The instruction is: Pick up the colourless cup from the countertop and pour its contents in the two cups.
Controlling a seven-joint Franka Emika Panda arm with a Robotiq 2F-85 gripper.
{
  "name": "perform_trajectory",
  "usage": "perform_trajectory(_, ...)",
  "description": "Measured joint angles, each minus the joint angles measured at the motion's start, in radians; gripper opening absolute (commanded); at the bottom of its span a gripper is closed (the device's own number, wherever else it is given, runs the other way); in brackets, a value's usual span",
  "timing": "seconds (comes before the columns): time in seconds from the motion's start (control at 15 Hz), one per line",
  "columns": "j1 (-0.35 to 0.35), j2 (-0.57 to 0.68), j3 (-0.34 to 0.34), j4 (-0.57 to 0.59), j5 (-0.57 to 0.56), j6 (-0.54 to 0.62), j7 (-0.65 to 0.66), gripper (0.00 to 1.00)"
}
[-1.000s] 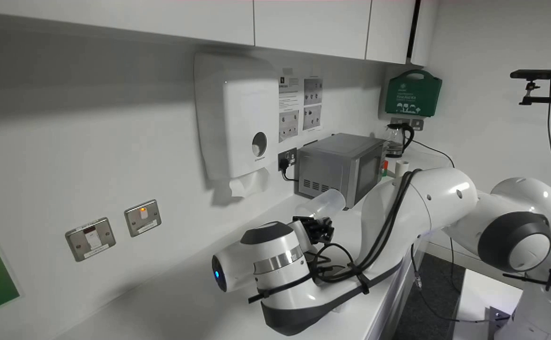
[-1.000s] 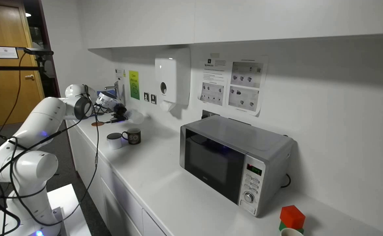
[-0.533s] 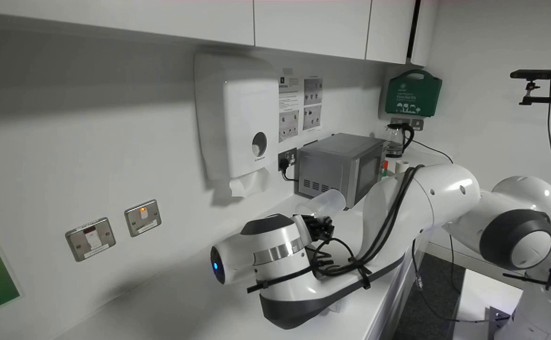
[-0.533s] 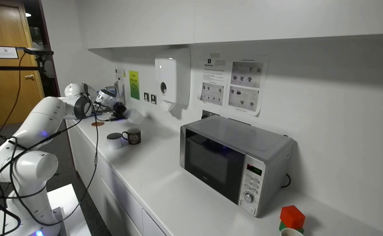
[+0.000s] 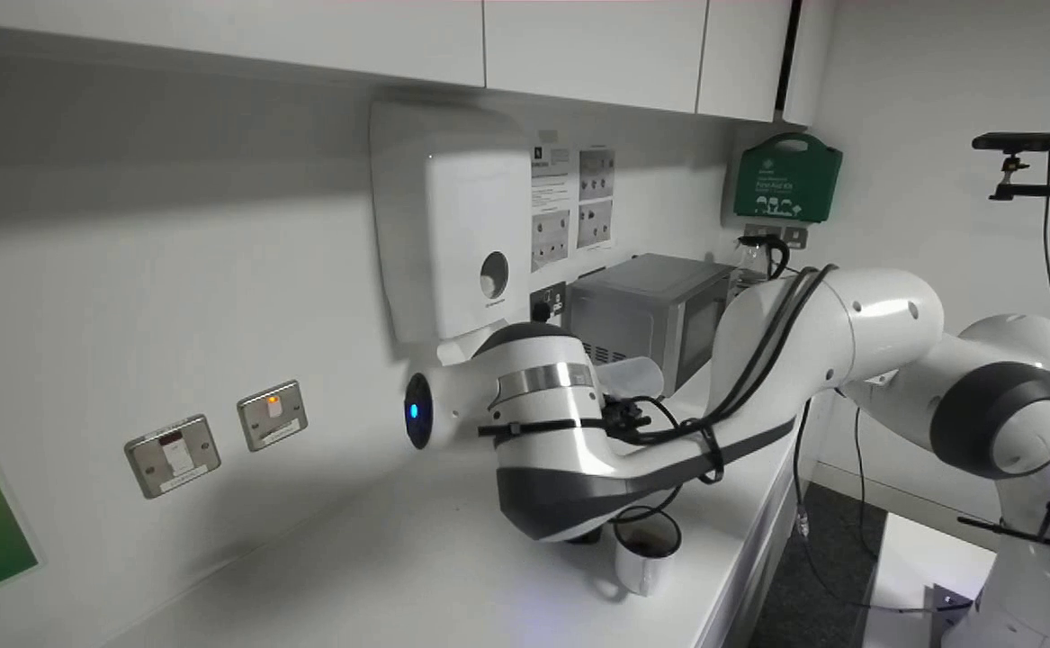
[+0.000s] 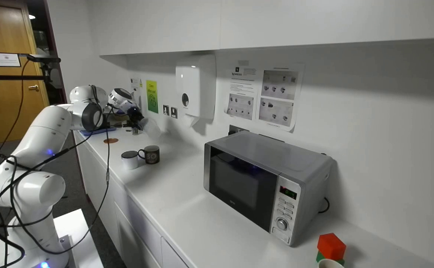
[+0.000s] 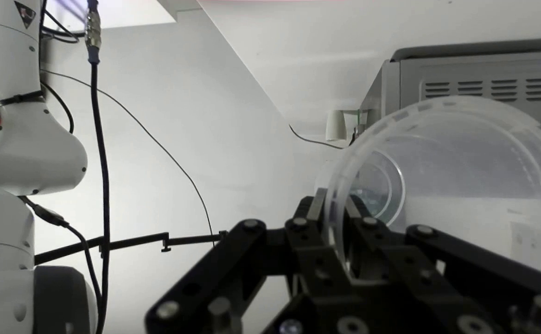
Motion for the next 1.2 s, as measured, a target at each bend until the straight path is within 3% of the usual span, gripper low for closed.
perform_trajectory(1.2,-0.16,-0.184,0.089,-0.036,0.505,0.352,0.016,0.02)
